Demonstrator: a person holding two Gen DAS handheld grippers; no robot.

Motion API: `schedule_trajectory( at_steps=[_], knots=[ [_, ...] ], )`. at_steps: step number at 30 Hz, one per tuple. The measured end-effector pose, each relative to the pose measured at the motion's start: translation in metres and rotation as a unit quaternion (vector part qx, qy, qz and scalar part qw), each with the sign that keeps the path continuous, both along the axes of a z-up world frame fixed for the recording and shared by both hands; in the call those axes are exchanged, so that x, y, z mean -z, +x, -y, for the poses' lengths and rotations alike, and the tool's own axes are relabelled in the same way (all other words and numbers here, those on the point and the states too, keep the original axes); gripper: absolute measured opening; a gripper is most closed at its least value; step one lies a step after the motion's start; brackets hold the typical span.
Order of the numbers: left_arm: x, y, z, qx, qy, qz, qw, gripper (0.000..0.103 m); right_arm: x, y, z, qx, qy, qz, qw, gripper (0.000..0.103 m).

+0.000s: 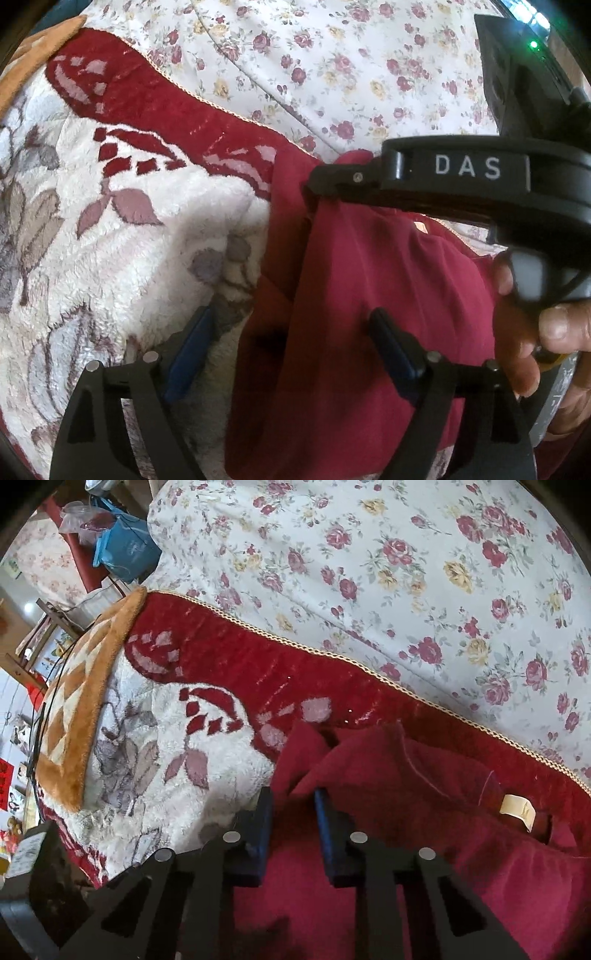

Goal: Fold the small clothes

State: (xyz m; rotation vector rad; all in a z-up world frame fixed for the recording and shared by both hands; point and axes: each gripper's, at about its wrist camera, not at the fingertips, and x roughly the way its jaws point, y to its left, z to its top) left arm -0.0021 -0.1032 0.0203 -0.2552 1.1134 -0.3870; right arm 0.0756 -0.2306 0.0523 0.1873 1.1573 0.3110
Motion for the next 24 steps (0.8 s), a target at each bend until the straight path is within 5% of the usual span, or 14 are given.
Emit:
schedule_trajectory(
  at_steps=[2,4,6,16,24],
  knots=[
    [0.001,0.001,-0.002,-0.002,-0.004,-0.004,1.0000,0.076,0.001,0.000,0.003,0.010,0.017,-0.003,1.000,0.026],
    [0.001,0.001,-0.005,-0.004,-0.013,-0.007,0.9999,0.073,0.001,-0.001,0.010,0.023,0.053,-0.009,0.998,0.045],
    [0.002,0.001,-0.009,-0.005,-0.025,-0.010,0.9996,0.064,0.001,-0.004,0.017,0.042,0.064,-0.011,0.997,0.078],
    [0.005,0.005,-0.013,-0.004,-0.103,-0.016,0.9946,0.028,-0.001,-0.004,0.029,0.046,0.091,-0.038,0.994,0.080],
    [-0.019,-0.012,-0.004,0.033,-0.106,0.031,0.9933,0.027,0.015,0.026,-0.012,0.012,0.018,-0.096,0.995,0.087]
  ],
)
